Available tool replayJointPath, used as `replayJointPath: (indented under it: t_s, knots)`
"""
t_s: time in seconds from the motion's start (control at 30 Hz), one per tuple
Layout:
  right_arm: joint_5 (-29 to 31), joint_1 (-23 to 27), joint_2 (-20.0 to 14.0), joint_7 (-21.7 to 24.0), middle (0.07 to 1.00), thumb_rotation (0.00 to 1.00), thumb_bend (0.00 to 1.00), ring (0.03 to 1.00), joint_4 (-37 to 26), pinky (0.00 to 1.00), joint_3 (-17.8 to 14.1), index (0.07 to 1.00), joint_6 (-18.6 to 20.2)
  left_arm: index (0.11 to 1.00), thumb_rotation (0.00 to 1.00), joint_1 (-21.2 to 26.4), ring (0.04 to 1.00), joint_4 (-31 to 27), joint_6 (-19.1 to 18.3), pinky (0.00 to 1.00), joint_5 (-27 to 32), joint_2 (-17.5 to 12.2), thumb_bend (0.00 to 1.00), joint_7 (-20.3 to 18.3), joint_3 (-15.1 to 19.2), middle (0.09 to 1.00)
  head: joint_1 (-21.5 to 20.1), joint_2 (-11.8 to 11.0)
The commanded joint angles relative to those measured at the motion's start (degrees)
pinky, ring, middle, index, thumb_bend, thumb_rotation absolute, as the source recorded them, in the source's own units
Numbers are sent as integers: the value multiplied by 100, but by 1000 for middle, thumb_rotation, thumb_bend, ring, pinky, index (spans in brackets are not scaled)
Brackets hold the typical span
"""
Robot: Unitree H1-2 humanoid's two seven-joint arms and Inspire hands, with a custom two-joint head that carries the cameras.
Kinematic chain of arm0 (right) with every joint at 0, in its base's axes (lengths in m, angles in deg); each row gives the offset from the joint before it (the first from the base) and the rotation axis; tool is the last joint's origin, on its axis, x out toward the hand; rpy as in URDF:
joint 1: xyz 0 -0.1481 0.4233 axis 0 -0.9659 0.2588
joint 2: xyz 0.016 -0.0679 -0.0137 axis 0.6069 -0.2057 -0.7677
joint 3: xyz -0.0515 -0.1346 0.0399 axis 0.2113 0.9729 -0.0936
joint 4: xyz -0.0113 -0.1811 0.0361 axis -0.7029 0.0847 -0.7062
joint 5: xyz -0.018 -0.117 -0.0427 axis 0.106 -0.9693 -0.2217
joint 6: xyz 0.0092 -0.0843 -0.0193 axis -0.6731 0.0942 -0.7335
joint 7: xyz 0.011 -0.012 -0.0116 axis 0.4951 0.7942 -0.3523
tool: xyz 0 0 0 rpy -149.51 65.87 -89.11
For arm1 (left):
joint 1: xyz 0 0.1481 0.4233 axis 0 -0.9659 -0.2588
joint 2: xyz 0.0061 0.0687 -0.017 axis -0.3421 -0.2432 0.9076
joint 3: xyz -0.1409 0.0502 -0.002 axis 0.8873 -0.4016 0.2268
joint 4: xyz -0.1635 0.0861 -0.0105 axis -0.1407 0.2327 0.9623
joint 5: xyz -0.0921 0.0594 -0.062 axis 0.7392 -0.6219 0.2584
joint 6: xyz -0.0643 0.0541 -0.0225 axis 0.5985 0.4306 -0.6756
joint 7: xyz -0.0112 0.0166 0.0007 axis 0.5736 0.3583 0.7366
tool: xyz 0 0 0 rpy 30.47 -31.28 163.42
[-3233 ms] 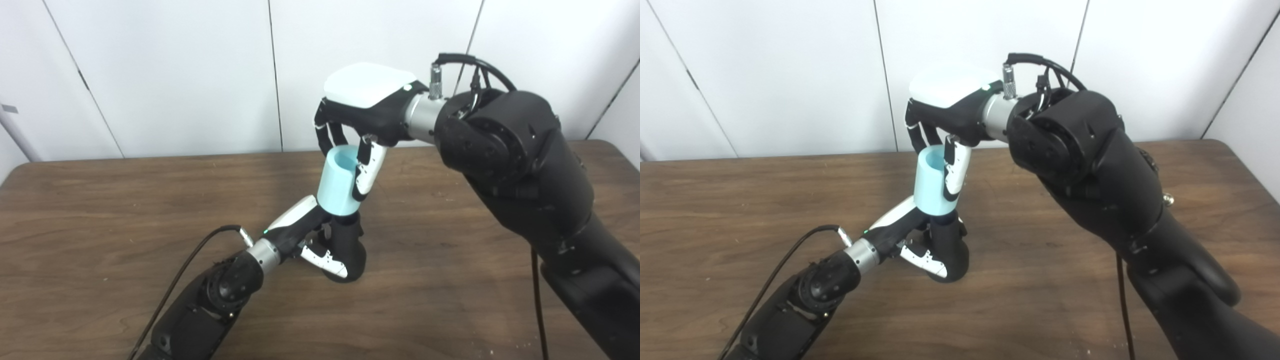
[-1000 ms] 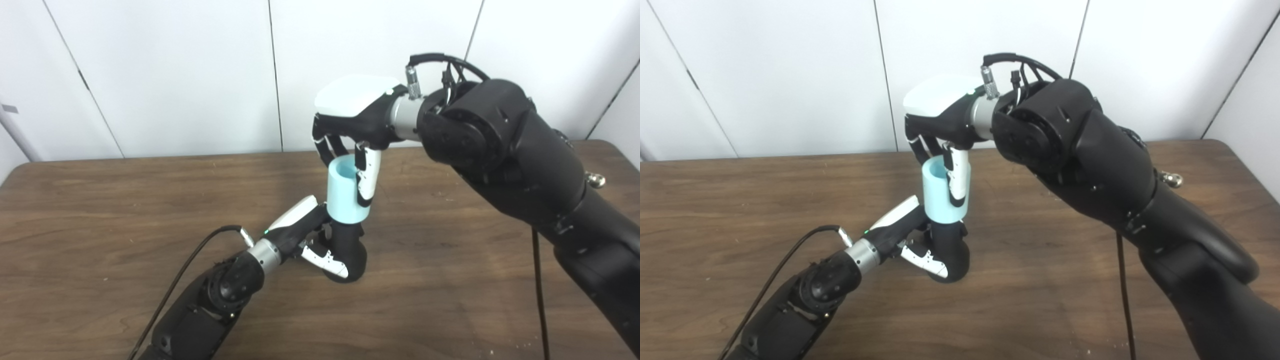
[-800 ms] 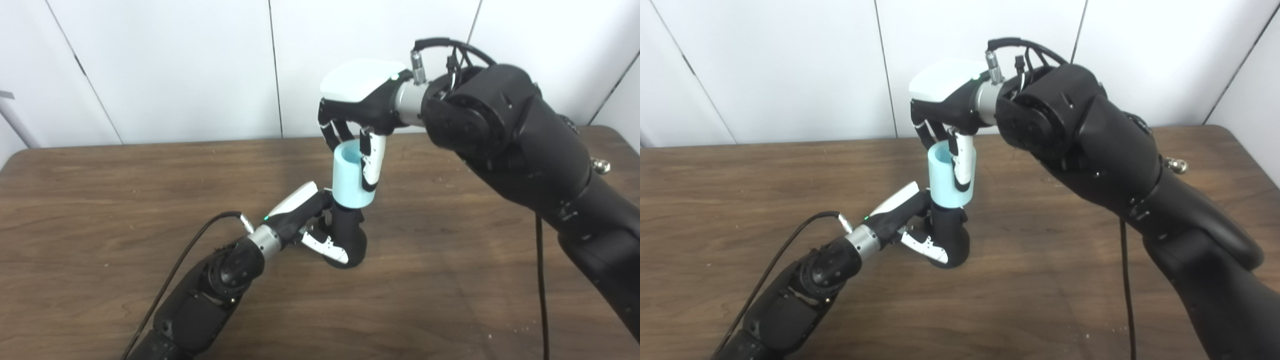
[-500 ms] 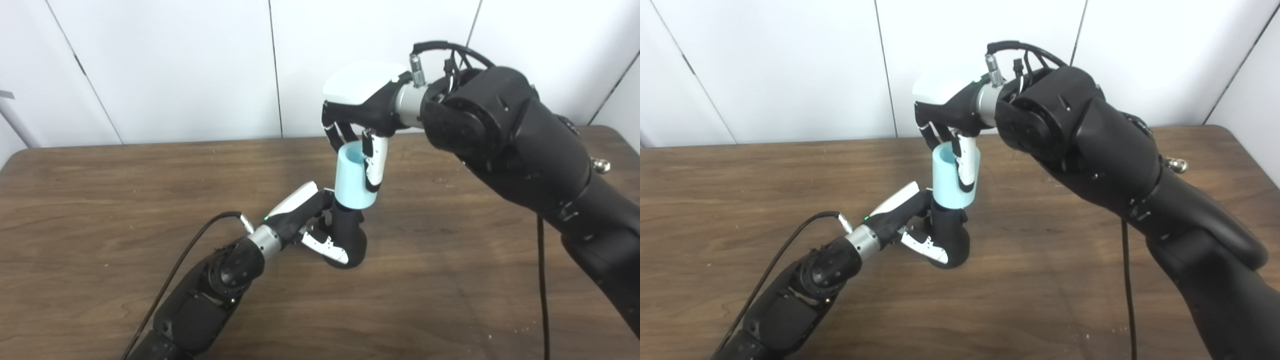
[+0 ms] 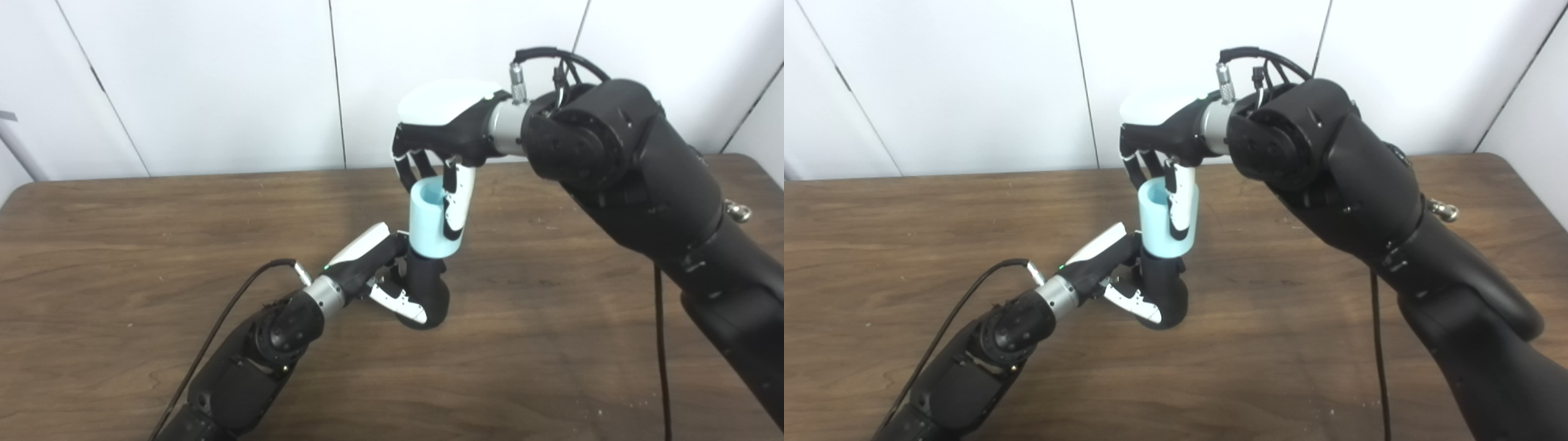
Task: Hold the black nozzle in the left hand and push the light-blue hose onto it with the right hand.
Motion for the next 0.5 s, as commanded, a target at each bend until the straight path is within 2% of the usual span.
replayJointPath:
  t_s: [0.0, 0.3, 0.37, 0.4, 0.47]
  knots:
    - [47, 182, 6, 589, 409, 0, 522, 226, 15, 97, -117, 507, 153, 492, 75, -405, 437, 306, -506, 354, -242, -107, 506, -609, -331, 503, -8, 4]
    - [115, 95, 12, 436, 407, 0, 522, 235, -21, 112, -261, 508, 157, 492, 76, -380, 425, 267, -568, 348, -260, -95, 506, -627, -346, 499, 10, 8]
    - [135, 80, 37, 416, 400, 0, 521, 211, 16, 96, -345, 510, 159, 492, 76, -370, 428, 277, -561, 350, -259, -102, 506, -631, -352, 501, 15, 4]
    - [152, 72, 40, 389, 443, 0, 525, 197, 28, 88, -388, 493, 159, 492, 76, -364, 433, 284, -554, 352, -260, -105, 506, -633, -356, 503, 15, 4]
    - [173, 50, 36, 335, 465, 0, 527, 189, 36, 84, -450, 485, 158, 492, 76, -357, 438, 287, -544, 354, -262, -115, 506, -636, -359, 507, 23, 8]
